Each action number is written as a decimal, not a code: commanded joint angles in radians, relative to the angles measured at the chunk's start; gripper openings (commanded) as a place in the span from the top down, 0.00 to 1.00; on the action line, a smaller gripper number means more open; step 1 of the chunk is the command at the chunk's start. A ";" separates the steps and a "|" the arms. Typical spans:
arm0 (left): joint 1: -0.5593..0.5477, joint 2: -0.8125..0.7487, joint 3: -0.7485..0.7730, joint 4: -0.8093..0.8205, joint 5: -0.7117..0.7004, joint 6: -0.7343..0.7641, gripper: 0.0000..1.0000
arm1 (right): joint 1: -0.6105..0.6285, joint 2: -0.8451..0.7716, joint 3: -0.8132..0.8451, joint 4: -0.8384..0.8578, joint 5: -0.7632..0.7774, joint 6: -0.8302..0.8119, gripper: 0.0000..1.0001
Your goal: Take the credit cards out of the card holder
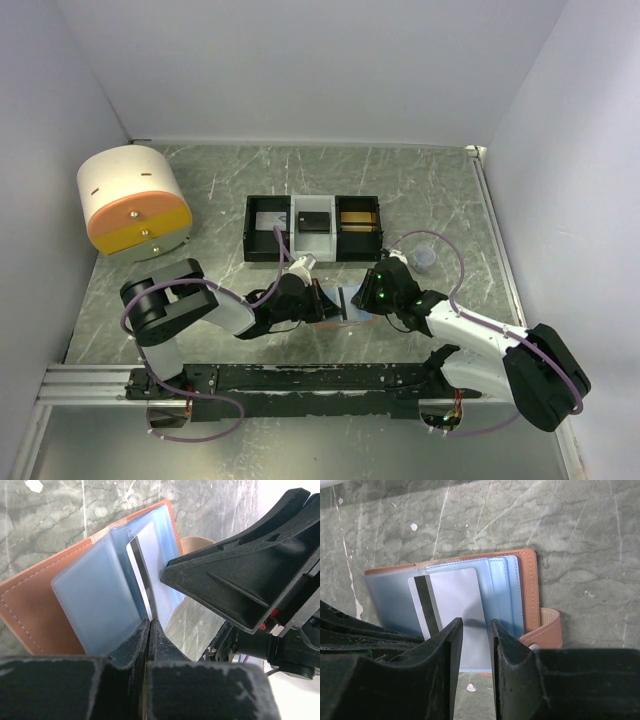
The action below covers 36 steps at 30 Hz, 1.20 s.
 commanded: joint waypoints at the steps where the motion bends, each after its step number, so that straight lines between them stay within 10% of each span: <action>1: 0.004 -0.033 0.002 -0.017 -0.003 -0.001 0.93 | -0.004 0.019 -0.003 -0.104 0.015 -0.009 0.71; 13: 0.004 -0.110 0.030 -0.260 -0.056 -0.004 0.93 | -0.004 0.015 0.063 -0.142 0.007 -0.056 0.70; 23: 0.004 -0.122 0.041 -0.279 -0.061 0.004 0.93 | -0.003 -0.043 0.119 -0.077 -0.178 -0.110 0.66; 36: 0.004 -0.128 0.024 -0.233 -0.053 -0.002 0.84 | -0.004 0.069 0.053 -0.084 -0.059 -0.051 0.66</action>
